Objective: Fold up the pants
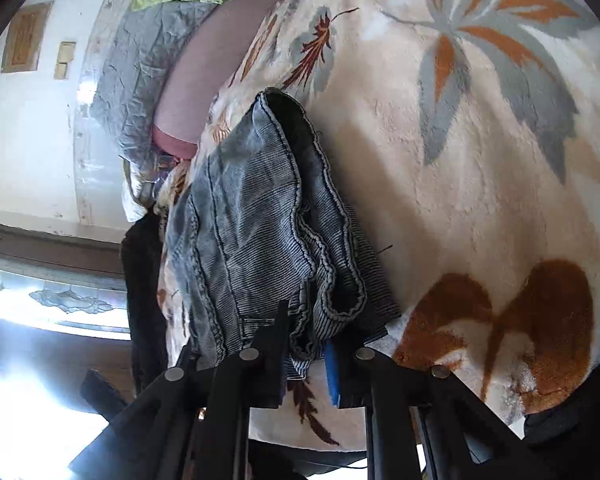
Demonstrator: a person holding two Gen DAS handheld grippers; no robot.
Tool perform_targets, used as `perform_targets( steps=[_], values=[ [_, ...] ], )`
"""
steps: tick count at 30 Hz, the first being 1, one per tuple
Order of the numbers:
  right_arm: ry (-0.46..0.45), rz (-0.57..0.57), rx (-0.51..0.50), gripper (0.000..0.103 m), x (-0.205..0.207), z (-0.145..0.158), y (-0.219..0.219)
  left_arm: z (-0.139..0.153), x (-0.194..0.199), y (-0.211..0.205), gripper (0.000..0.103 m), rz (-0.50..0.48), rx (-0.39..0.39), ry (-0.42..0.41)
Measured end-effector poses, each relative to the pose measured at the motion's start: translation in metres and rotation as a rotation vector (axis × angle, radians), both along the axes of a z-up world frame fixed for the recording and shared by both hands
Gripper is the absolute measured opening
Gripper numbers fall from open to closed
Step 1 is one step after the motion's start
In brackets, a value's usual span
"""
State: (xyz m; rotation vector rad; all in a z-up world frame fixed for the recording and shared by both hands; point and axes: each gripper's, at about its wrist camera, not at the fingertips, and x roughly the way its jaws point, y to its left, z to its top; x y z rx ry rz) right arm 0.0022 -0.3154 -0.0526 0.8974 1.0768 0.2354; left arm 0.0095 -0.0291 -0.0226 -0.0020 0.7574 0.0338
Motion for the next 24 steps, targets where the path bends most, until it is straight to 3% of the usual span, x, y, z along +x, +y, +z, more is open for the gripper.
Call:
perform_targets(
  steps=[3,4,8,10,12,13,14,15,18,19,22,24],
  values=[
    [-0.090,0.009,-0.189,0.048,-0.010,0.040,0.007,-0.002,0.001,0.003,0.084,0.013,-0.028,0.011],
    [-0.121,-0.005,-0.212,0.049,-0.014,0.052,0.007,-0.002,0.001,0.004,0.084,0.015,-0.030,0.012],
    [-0.239,0.020,-0.172,0.053,-0.018,0.086,0.018,-0.002,-0.001,0.000,0.085,0.018,-0.001,-0.004],
    [-0.242,0.103,-0.106,0.063,-0.011,0.081,0.025,-0.002,-0.002,-0.001,0.085,0.020,0.008,-0.011],
    [-0.164,0.159,-0.093,0.064,0.006,0.053,0.035,-0.001,-0.002,0.000,0.085,0.020,0.004,-0.011],
    [-0.082,0.160,-0.146,0.064,0.015,0.031,0.036,0.001,-0.003,0.001,0.085,0.011,-0.010,-0.011],
    [-0.029,0.146,-0.126,0.053,0.020,0.011,0.034,0.005,-0.005,0.002,0.085,0.010,-0.019,-0.014],
    [-0.047,0.117,-0.107,0.045,0.018,0.009,0.028,0.011,-0.010,0.004,0.085,0.011,-0.022,-0.037],
    [-0.052,0.147,-0.136,0.047,0.021,0.032,0.030,0.033,-0.030,0.004,0.085,0.015,-0.015,-0.185],
    [-0.069,0.156,-0.169,0.048,0.023,0.042,0.029,0.034,-0.029,0.000,0.085,-0.006,-0.009,-0.184],
    [-0.143,0.177,-0.192,0.051,0.043,0.072,0.033,0.010,-0.011,-0.024,0.085,-0.088,0.040,-0.028],
    [-0.160,0.197,-0.153,0.056,0.068,0.080,0.035,0.005,-0.012,-0.030,0.085,-0.080,0.082,-0.051]
  ],
)
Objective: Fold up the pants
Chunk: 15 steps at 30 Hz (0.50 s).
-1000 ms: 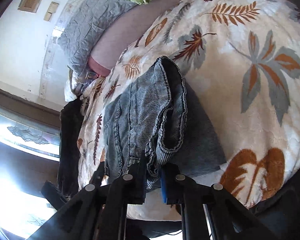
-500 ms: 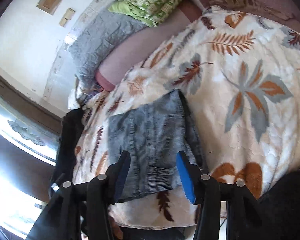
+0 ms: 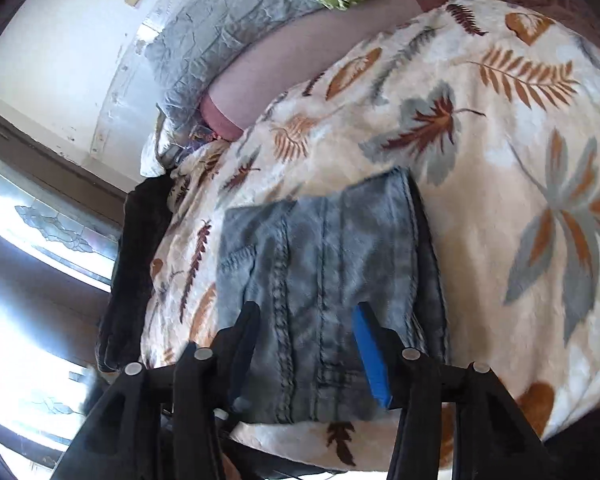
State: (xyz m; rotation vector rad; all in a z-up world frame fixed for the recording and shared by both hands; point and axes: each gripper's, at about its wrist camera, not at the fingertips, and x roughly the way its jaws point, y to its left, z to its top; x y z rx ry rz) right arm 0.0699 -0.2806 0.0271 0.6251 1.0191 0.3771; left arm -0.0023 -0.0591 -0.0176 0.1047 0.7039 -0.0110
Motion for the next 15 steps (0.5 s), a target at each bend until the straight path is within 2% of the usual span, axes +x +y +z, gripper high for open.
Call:
perform_targets(
  steps=[3,4,5,6,7,8,10,13,14,15],
  values=[
    [0.057,0.074,0.105,0.060,0.048,-0.013,0.010,0.001,0.001,0.004,0.085,-0.011,-0.015,0.010],
    [0.072,0.082,0.087,0.060,0.062,-0.022,0.013,-0.001,0.002,0.007,0.085,-0.006,-0.040,0.020],
    [0.089,0.079,0.027,0.060,0.076,-0.034,0.014,-0.001,0.003,0.009,0.085,-0.005,-0.065,0.026],
    [0.129,0.069,0.017,0.056,0.088,-0.050,0.014,-0.001,0.004,0.010,0.085,-0.006,-0.078,0.033],
    [0.147,0.054,0.049,0.052,0.094,-0.063,0.011,-0.002,0.005,0.009,0.085,-0.006,-0.077,0.033],
    [0.129,0.040,0.042,0.044,0.094,-0.064,0.009,-0.002,0.005,0.009,0.085,-0.010,-0.076,0.031],
    [0.109,0.059,-0.009,0.044,0.092,-0.058,0.019,-0.002,0.005,0.007,0.085,-0.008,-0.065,0.032],
    [0.120,0.051,-0.006,0.045,0.083,-0.047,0.018,-0.002,0.007,0.005,0.085,-0.007,-0.051,0.034],
    [0.088,0.056,-0.022,0.049,0.080,-0.039,0.018,-0.002,0.006,0.004,0.085,-0.006,-0.051,0.036],
    [0.062,0.049,-0.072,0.057,0.077,-0.036,0.017,-0.002,0.007,0.004,0.085,-0.007,-0.053,0.039]
  ],
)
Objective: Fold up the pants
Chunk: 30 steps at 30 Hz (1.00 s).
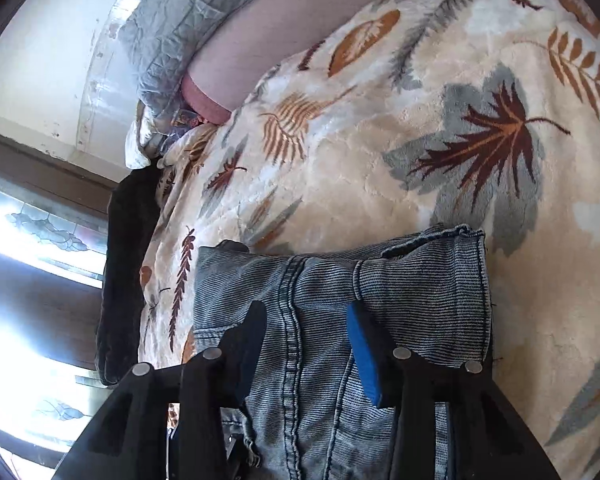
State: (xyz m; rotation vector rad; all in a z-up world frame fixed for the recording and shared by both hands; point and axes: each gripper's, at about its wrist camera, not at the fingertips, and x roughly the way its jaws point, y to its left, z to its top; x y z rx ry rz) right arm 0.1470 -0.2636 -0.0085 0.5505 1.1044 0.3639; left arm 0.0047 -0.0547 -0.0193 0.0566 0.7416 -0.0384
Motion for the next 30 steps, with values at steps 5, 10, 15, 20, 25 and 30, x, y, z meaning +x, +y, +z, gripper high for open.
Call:
perform_targets(
  steps=[5,10,15,20,25,30],
  values=[
    [0.070,-0.001,-0.145,0.065,0.002,-0.027,-0.009,0.010,-0.004,0.006,0.085,-0.002,-0.045,-0.011],
    [-0.023,0.028,-0.234,0.065,-0.004,0.026,0.003,0.046,-0.030,0.045,0.085,0.095,-0.229,-0.200],
    [-0.098,0.261,-0.309,0.068,0.019,0.077,0.081,0.007,0.001,0.062,0.085,0.138,-0.359,0.083],
    [0.029,0.483,-0.495,0.067,0.074,0.053,0.181,-0.006,0.007,0.056,0.085,0.112,-0.361,0.141],
    [0.166,0.626,-0.686,0.053,0.096,0.005,0.235,-0.008,0.009,0.058,0.085,0.108,-0.373,0.153],
    [0.134,0.611,-0.825,0.009,0.105,-0.006,0.238,-0.007,0.011,0.056,0.085,0.108,-0.361,0.146]
  ],
)
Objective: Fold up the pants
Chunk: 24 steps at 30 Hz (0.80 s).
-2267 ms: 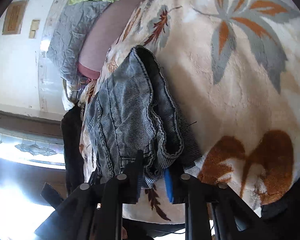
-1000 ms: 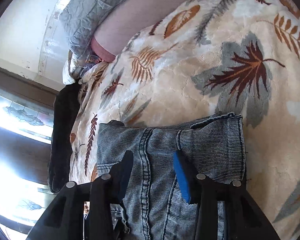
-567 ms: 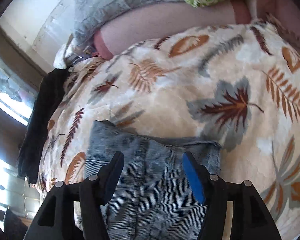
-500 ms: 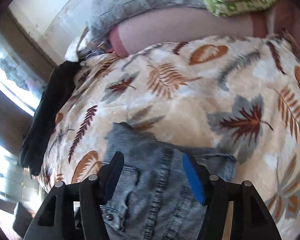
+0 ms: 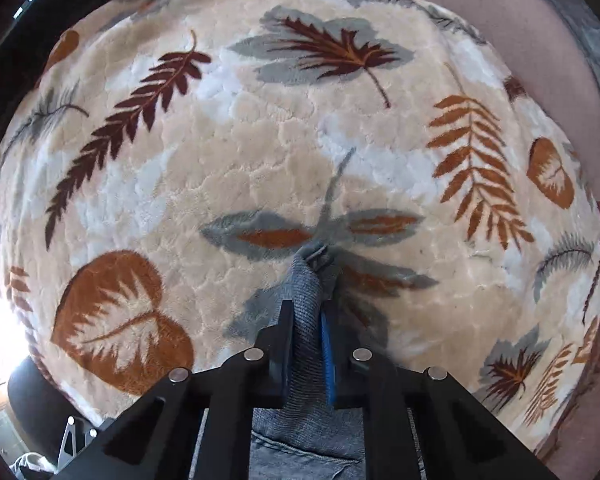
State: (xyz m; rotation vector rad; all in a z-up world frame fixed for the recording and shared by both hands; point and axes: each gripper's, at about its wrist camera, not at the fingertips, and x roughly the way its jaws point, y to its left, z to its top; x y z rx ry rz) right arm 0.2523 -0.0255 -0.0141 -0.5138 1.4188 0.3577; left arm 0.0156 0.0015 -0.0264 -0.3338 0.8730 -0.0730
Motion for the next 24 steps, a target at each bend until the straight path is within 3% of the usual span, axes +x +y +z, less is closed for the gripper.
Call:
perform_targets(
  steps=[4,10,12,14,16,18,20,24],
  values=[
    [-0.060,-0.038,-0.011,0.008,0.002,-0.004,-0.016,-0.001,0.002,0.001,0.085,0.000,-0.001,0.005],
    [-0.210,-0.176,0.198,0.014,-0.007,0.042,-0.044,-0.001,0.001,0.001,0.085,0.000,0.000,0.010],
    [-0.177,-0.221,0.338,0.014,-0.021,0.057,-0.058,-0.001,0.001,0.002,0.085,-0.001,0.003,0.009],
    [-0.076,-0.218,0.444,0.014,-0.039,0.056,-0.060,-0.001,0.001,0.001,0.085,0.002,0.001,0.012],
    [0.024,-0.230,0.521,0.015,-0.051,0.036,-0.060,0.000,0.002,0.001,0.085,0.006,0.004,0.012],
    [0.055,-0.284,0.498,0.014,-0.047,0.004,-0.072,0.001,0.001,-0.001,0.084,0.006,0.012,0.003],
    [0.101,-0.385,0.555,0.014,-0.041,-0.023,-0.089,0.001,-0.001,-0.001,0.085,0.006,0.026,-0.005],
    [0.057,-0.355,0.721,0.015,-0.055,0.004,-0.096,0.002,-0.004,-0.002,0.085,0.005,0.036,-0.018]
  ],
)
